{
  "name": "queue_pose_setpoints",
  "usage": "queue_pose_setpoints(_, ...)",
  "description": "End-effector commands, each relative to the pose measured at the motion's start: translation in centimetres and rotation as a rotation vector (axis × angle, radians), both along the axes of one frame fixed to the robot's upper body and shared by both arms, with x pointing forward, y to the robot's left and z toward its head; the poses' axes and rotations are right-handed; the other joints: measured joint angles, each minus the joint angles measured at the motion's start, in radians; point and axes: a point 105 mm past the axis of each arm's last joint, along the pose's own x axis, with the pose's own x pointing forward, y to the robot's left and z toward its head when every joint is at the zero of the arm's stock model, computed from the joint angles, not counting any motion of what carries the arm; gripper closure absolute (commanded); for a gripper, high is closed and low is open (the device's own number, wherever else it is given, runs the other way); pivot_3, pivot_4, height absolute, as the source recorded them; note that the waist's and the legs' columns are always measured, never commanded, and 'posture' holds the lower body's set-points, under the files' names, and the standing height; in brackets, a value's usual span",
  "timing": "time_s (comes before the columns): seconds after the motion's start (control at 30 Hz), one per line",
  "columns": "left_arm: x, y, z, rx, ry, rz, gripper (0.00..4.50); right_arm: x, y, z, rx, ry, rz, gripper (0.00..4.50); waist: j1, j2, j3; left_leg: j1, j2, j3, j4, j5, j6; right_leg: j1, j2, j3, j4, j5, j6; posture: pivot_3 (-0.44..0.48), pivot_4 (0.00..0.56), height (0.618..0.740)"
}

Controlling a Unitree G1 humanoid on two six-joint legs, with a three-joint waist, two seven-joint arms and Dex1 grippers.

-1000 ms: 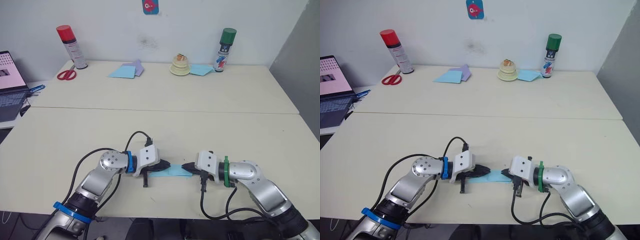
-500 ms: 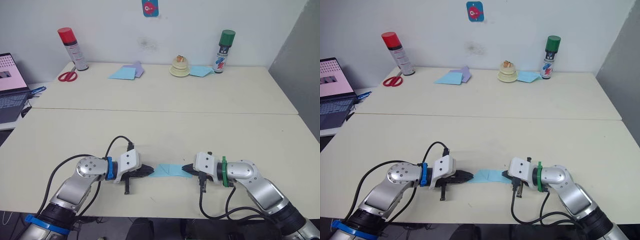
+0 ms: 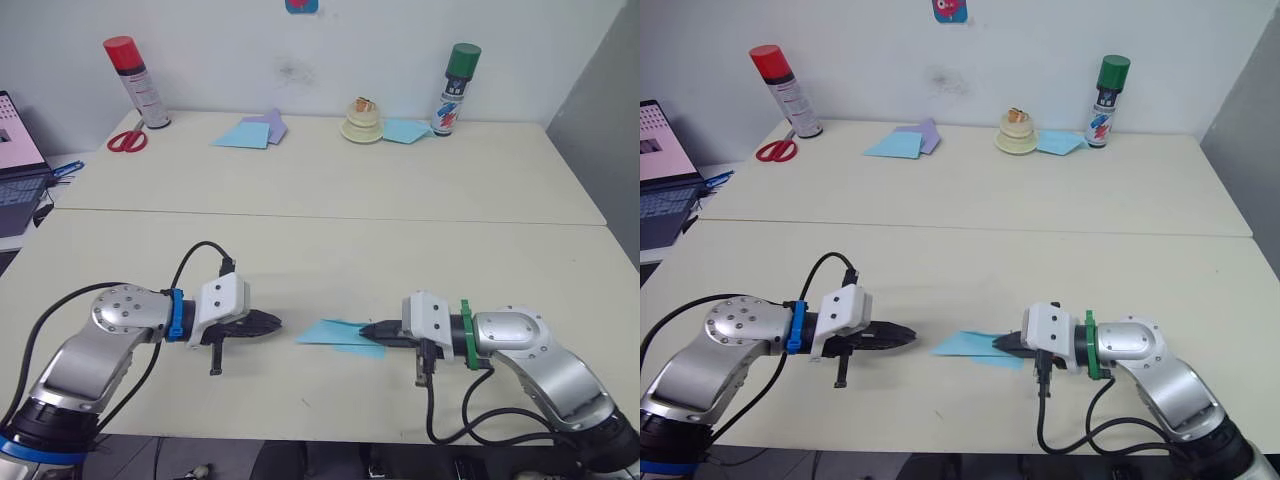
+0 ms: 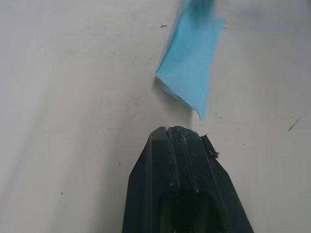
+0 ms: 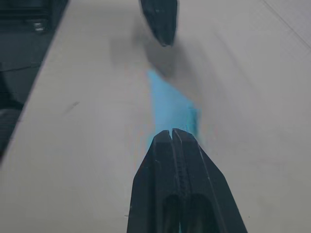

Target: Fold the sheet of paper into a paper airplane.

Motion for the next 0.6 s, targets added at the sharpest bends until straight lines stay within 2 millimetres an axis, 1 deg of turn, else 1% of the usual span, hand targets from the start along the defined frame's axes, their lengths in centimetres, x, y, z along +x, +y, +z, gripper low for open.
queue_pose_setpoints(0.03, -0.6, -0.2, 1.7, -0.012, -0.038, -0.035, 4.50, -1.3, 0.5, 0.4, 0.001, 0.017, 0.040, 4.47, 0.000, 0.000, 0.000, 0.000, 0.000, 0.000, 0.000, 0.000, 0.000, 0.000, 0.000, 0.000, 0.000, 0.000, 0.000, 0.000, 0.150, 0.729)
queue_pose_setpoints(0.13, -0.8, -0.4, 1.6, -0.013, -0.039, -0.043, 4.50, -0.1, 0.9, -0.1, 0.005, -0.005, -0.031, 4.47, -0.001, 0.000, 0.000, 0.001, 0.000, 0.000, 0.000, 0.000, 0.000, 0.000, 0.000, 0.000, 0.000, 0.000, 0.000, 0.000, 0.150, 0.729)
queue_pose_setpoints(0.33, -1.3, -0.4, 0.9, -0.012, -0.037, -0.045, 4.50, 3.5, 2.0, -0.4, 0.055, -0.025, -0.193, 4.47, -0.002, 0.000, 0.000, 0.003, 0.000, 0.000, 0.001, 0.000, 0.000, 0.000, 0.000, 0.000, 0.003, 0.001, 0.000, 0.000, 0.150, 0.729)
queue_pose_setpoints(0.5, -1.1, -0.4, 0.9, -0.015, -0.043, -0.042, 4.50, 5.3, 2.0, -0.9, 0.041, -0.040, -0.248, 4.47, 0.000, 0.000, 0.000, 0.001, 0.000, 0.000, 0.001, 0.000, 0.000, 0.000, 0.000, 0.001, 0.002, 0.001, 0.000, 0.000, 0.150, 0.729)
queue_pose_setpoints(0.6, -1.1, -0.5, 1.0, -0.020, -0.049, -0.041, 4.50, 6.1, 2.2, -0.6, 0.050, -0.058, -0.258, 4.47, 0.000, 0.000, 0.000, 0.001, 0.000, 0.001, 0.001, 0.000, 0.000, 0.000, 0.000, 0.001, 0.002, 0.000, 0.000, 0.000, 0.150, 0.729)
